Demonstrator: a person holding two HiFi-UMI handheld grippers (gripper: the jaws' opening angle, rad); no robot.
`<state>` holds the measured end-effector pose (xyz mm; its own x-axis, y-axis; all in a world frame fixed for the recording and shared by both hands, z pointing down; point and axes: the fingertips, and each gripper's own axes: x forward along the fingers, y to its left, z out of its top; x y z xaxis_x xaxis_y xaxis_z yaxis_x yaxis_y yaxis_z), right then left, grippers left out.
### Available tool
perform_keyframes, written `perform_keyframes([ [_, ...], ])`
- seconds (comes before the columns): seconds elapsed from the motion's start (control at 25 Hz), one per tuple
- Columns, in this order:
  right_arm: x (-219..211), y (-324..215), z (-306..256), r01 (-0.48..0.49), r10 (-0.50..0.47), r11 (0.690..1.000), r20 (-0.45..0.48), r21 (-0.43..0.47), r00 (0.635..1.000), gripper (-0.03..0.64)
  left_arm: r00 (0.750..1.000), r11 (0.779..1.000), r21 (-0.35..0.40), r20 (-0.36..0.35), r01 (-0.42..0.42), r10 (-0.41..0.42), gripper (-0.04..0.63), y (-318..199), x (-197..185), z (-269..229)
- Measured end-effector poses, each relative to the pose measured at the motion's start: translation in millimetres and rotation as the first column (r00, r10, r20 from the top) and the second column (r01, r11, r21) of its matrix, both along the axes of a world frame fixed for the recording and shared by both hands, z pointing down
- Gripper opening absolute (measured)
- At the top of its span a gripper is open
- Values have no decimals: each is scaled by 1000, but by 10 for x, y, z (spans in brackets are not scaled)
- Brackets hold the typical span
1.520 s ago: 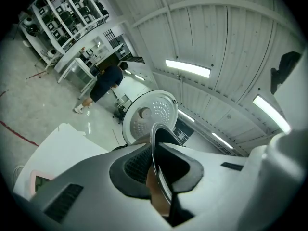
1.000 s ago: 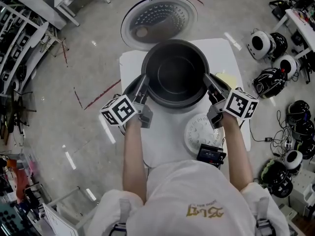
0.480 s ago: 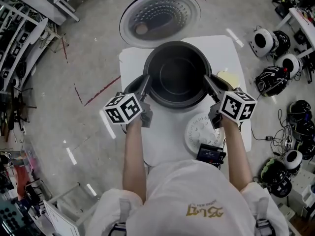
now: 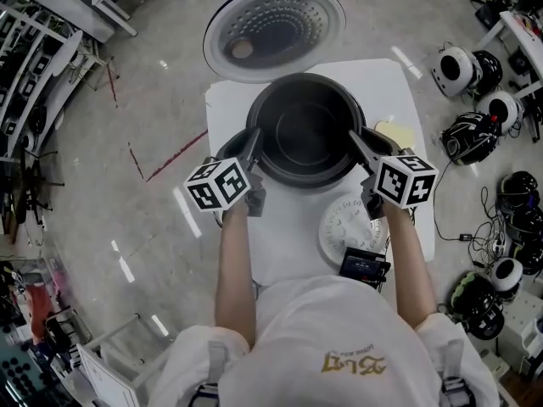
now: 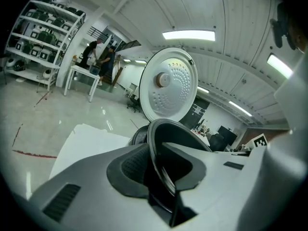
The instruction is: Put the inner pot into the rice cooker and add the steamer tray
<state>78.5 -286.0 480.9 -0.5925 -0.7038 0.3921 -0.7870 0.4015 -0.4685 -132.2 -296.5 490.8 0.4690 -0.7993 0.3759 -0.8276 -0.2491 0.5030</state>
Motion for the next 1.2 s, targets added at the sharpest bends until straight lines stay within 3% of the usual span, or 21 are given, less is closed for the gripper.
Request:
perform_keyframes([
  [0.24, 5, -31, 86, -6, 6, 1000, -24, -7, 1000, 110, 999, 1000, 24, 34, 5, -6, 110, -13, 15, 7],
  [0.32, 42, -42, 95, -23, 24, 1000, -60, 15, 998, 113, 1000, 999, 38, 19, 19, -20, 115, -8, 8, -3],
  [0.4, 133, -57, 106, -56, 61, 997, -125, 45, 990, 104, 999, 997, 58, -20, 52, -51, 172, 4, -14, -20],
  [0.44, 173, -54, 102, -66, 74, 996, -147, 57, 986, 146, 997, 995, 67, -34, 67, -65, 184, 16, -31, -26],
  [0.48, 200, -45, 92, -70, 80, 995, -154, 64, 985, 144, 996, 994, 74, -42, 79, -76, 193, 30, -47, -29],
  [1.2, 560, 456, 5, -144, 155, 986, -137, 87, 978, 126, 996, 995, 89, -73, 50, -44, 208, 517, 70, -117],
])
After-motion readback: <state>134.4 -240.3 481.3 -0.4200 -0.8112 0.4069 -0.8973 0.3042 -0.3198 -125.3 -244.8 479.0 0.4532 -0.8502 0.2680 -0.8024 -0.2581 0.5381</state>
